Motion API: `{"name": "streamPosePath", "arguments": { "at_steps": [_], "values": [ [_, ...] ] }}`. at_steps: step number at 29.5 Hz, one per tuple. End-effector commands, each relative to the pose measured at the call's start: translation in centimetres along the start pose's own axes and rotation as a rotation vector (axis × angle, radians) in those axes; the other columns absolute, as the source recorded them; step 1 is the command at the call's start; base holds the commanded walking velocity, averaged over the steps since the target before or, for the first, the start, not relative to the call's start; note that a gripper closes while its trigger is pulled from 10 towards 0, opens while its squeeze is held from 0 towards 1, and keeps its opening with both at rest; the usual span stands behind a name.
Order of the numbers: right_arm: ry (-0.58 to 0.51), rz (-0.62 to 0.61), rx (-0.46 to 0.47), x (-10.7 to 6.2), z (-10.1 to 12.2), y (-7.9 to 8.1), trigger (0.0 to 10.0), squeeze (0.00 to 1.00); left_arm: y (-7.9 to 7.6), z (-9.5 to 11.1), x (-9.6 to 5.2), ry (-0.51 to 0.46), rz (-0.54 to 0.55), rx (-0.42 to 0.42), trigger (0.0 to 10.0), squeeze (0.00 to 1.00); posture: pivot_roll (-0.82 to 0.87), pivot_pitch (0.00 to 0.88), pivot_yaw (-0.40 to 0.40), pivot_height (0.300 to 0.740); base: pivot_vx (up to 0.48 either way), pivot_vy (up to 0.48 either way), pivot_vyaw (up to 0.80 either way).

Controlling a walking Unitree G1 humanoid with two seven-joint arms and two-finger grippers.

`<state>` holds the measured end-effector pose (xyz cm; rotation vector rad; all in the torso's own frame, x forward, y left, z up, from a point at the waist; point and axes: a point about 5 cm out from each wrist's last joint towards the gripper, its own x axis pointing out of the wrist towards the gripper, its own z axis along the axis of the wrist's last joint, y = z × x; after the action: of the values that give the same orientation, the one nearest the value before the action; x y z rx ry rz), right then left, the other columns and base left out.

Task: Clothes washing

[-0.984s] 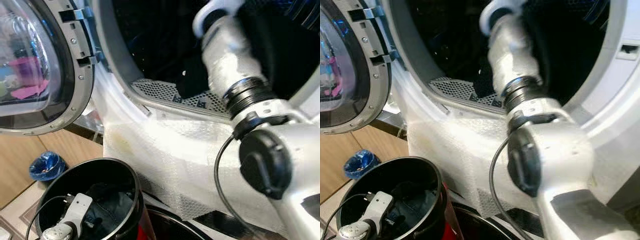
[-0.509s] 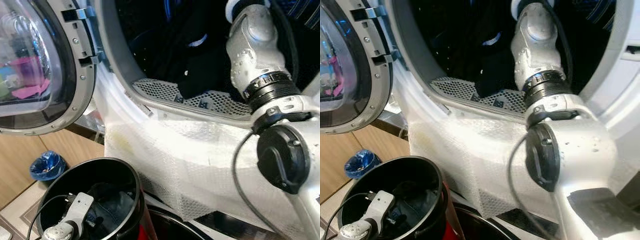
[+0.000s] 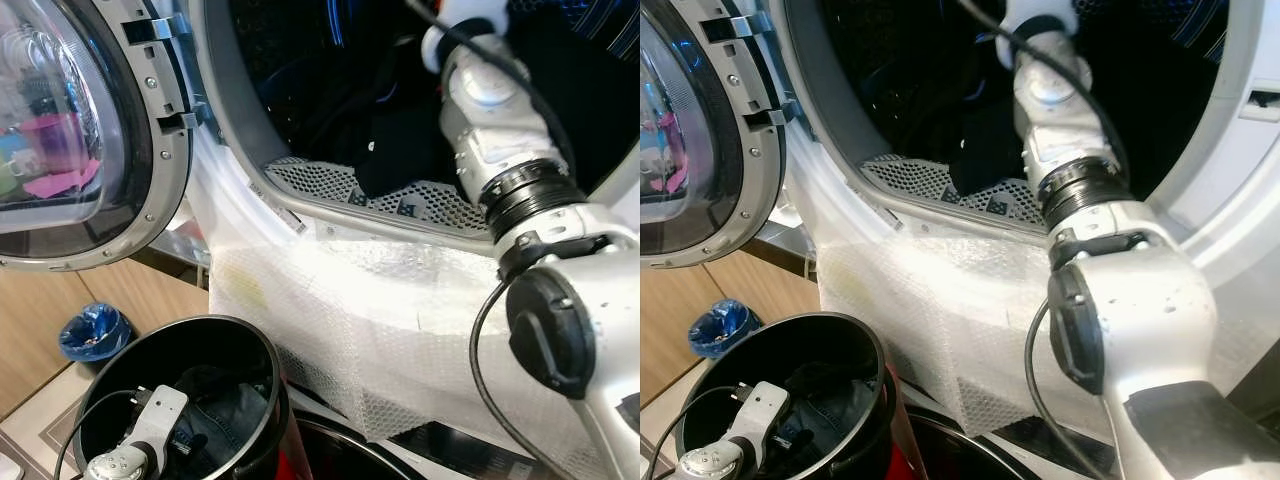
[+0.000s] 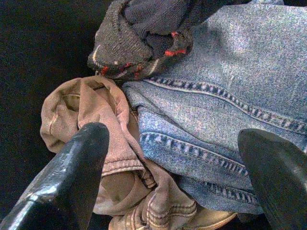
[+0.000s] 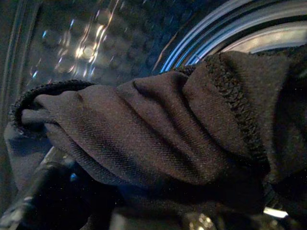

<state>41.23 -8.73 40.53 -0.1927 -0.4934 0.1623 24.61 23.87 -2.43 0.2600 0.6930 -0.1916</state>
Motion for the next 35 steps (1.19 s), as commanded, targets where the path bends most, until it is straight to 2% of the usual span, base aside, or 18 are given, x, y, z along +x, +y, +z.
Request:
{"name": "streamPosePath", "arguments": {
  "at_steps": [1, 7, 10, 16, 18, 20, 22, 25, 26, 29, 31, 35],
  "values": [
    [0.020, 0.007, 0.050, -0.1, -0.2, -0.1, 10.0, 0.00, -3.9, -4.1, -0.3, 0.152, -0.092, -0.046, 10.0, 0.00, 0.04, 0.051, -0.037, 0.740, 0.000, 0.000, 0.00],
    [0.054, 0.001, 0.012, -0.4, -1.1, -1.5, 10.0, 0.00, -4.1, -4.1, -0.2, 0.155, -0.099, -0.044, 10.0, 0.00, 0.04, 0.050, -0.035, 0.740, 0.000, 0.000, 0.00],
    [0.054, -0.018, -0.023, -0.8, -1.2, -2.8, 10.0, 0.00, -4.1, -4.2, -0.3, 0.160, -0.103, -0.045, 10.0, 0.00, 0.03, 0.052, -0.036, 0.740, 0.000, 0.000, 0.00],
    [0.015, -0.043, -0.017, -1.3, -0.7, -4.4, 10.0, 0.00, -4.3, -4.4, -0.3, 0.165, -0.106, -0.047, 10.0, 0.00, 0.02, 0.055, -0.036, 0.740, 0.000, 0.000, 0.00],
    [-0.011, -0.007, -0.002, -1.9, -0.2, -4.7, 10.0, 0.00, -4.5, -4.4, -0.3, 0.166, -0.112, -0.047, 10.0, 0.00, 0.01, 0.057, -0.035, 0.740, 0.000, 0.000, 0.00],
    [-0.037, 0.035, 0.021, -2.3, 0.2, -4.5, 10.0, 0.00, -4.6, -4.5, -0.3, 0.167, -0.115, -0.046, 10.0, 0.00, 0.01, 0.058, -0.036, 0.740, 0.000, 0.000, 0.00],
    [-0.076, 0.107, 0.135, -3.0, 0.6, -3.6, 10.0, 0.00, -4.7, -4.5, -0.3, 0.168, -0.117, -0.045, 10.0, 0.00, 0.01, 0.059, -0.037, 0.740, 0.000, 0.000, 0.00],
    [-0.064, 0.189, 0.299, -3.9, 0.6, -2.2, 10.0, 0.00, -4.7, -4.5, -0.3, 0.169, -0.118, -0.046, 10.0, 0.00, 0.01, 0.058, -0.037, 0.740, 0.000, 0.000, 0.00],
    [-0.044, 0.232, 0.383, -4.6, 0.8, -1.4, 10.0, 0.00, -4.7, -4.5, -0.3, 0.169, -0.118, -0.046, 10.0, 0.00, 0.01, 0.058, -0.037, 0.740, 0.000, 0.000, 0.00],
    [-0.038, 0.306, 0.453, -6.0, 1.6, 0.0, 10.0, 0.00, -4.9, -4.6, -0.3, 0.169, -0.122, -0.049, 10.0, 0.00, 0.00, 0.061, -0.040, 0.740, 0.000, 0.000, 0.00],
    [-0.023, 0.315, 0.449, -6.6, 1.5, 0.3, 10.0, 0.00, -5.1, -4.6, -0.3, 0.170, -0.125, -0.049, 10.0, 0.00, -0.01, 0.065, -0.043, 0.740, 0.000, 0.000, 0.00],
    [0.047, 0.319, 0.373, -8.2, 0.8, 0.4, 10.0, 0.00, -5.4, -4.6, -0.2, 0.170, -0.131, -0.050, 10.0, 0.00, -0.02, 0.068, -0.046, 0.740, 0.000, 0.000, 0.00]
  ]
}}
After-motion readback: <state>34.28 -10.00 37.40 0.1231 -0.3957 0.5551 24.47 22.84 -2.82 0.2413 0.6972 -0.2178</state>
